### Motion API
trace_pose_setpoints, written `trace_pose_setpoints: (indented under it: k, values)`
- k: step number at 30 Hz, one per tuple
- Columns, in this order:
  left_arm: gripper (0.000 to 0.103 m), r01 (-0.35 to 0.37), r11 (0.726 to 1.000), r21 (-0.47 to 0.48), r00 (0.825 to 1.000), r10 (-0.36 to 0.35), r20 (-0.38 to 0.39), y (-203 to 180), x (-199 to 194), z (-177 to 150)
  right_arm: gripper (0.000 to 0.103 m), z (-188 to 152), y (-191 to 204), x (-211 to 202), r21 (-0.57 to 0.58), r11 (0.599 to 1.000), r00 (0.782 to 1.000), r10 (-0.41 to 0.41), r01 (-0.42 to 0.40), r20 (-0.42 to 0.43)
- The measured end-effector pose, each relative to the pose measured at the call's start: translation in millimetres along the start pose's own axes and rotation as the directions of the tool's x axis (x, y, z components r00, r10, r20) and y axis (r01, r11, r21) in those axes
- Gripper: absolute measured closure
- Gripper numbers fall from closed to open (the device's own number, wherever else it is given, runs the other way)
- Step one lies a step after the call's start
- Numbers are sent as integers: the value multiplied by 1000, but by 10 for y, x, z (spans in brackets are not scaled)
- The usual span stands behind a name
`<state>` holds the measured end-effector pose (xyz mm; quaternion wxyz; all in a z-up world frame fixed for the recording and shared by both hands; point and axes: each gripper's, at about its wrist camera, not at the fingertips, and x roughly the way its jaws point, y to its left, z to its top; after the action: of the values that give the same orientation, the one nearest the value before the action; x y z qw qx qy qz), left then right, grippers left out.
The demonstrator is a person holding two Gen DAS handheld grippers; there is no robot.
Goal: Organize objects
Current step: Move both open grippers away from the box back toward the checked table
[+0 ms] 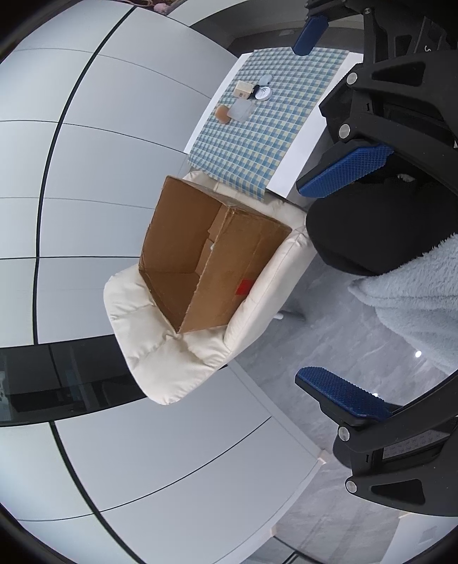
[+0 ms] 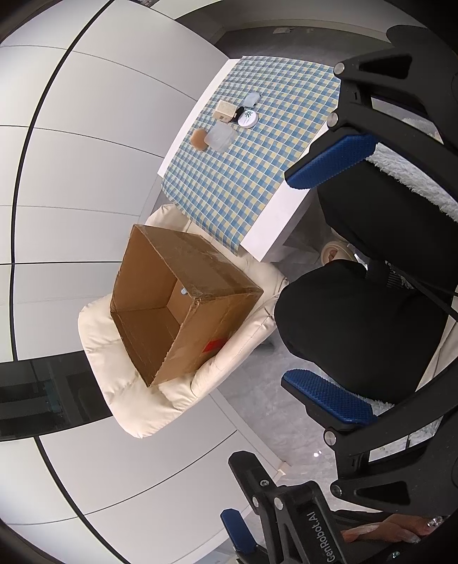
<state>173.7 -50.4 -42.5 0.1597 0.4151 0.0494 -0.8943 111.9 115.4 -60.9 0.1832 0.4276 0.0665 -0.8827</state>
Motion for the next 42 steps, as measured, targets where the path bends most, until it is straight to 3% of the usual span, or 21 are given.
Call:
trace_pose_setpoints:
  k: [9,24,42]
  values:
    - [6,26,999,30,1000,-27,9,-105,16,51,0,-35,-152,-31,30,999,999,-34,34,0]
    - [6,119,983,143,993,-121,2,-651,84,101,0,-211,-710,-167,161,980,993,-119,120,-13]
    - [6,269,915,302,962,-270,-37,-1455,96,86,0,-538,-1328,-444,324,909,964,-264,263,-44]
